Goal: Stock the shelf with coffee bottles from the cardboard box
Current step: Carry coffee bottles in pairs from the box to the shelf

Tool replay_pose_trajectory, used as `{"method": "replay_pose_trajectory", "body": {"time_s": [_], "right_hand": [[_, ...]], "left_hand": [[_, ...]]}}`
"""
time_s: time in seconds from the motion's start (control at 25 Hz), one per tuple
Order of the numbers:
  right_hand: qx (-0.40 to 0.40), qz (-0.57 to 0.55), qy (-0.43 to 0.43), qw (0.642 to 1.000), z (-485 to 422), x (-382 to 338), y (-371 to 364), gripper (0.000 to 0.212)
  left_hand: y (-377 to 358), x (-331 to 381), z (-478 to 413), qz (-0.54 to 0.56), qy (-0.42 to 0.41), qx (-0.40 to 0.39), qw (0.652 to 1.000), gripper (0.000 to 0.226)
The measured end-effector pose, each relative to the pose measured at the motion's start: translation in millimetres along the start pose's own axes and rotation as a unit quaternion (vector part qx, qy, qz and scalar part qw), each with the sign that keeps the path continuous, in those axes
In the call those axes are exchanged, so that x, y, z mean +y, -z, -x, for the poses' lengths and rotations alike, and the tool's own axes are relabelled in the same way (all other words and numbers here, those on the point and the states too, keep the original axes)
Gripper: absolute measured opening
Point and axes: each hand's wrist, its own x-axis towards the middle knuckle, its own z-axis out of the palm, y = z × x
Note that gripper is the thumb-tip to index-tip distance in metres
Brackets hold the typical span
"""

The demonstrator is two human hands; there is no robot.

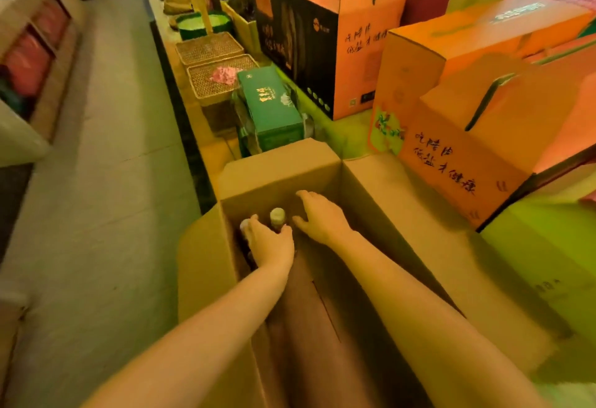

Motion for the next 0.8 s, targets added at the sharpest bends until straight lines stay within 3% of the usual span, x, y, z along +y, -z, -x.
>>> {"method": "replay_pose_trajectory", "body": {"time_s": [0.12, 0.2, 0.4, 0.64, 0.8], "right_hand": [[-0.011, -0.055, -0.015, 0.998, -8.3, 7.5, -34.7, 0.058], [-0.004, -0.091, -0.018, 0.996, -12.5, 12.4, -53.5, 0.058], [0.018, -0.166, -0.027, 0.986, -19.9, 18.8, -89.1, 0.062], [0.055, -0.245, -0.022, 0.968, -29.3, 24.2, -114.6, 0.05], [0.069, -0.233, -0.009, 0.97, -33.0, 28.6, -114.8, 0.046]], "left_hand": [[-16.0, -29.9, -7.6, 0.076, 0.13, 0.055, 0.987, 0.07], [-26.7, -45.0, -19.9, 0.083, 0.159, 0.081, 0.98, 0.073], [-49.1, -58.9, -45.9, 0.066, 0.114, 0.143, 0.981, 0.066], [-60.0, -69.2, -59.8, 0.025, 0.08, 0.193, 0.978, 0.055], [-61.8, -69.6, -63.0, 0.017, 0.066, 0.194, 0.979, 0.048]]}}
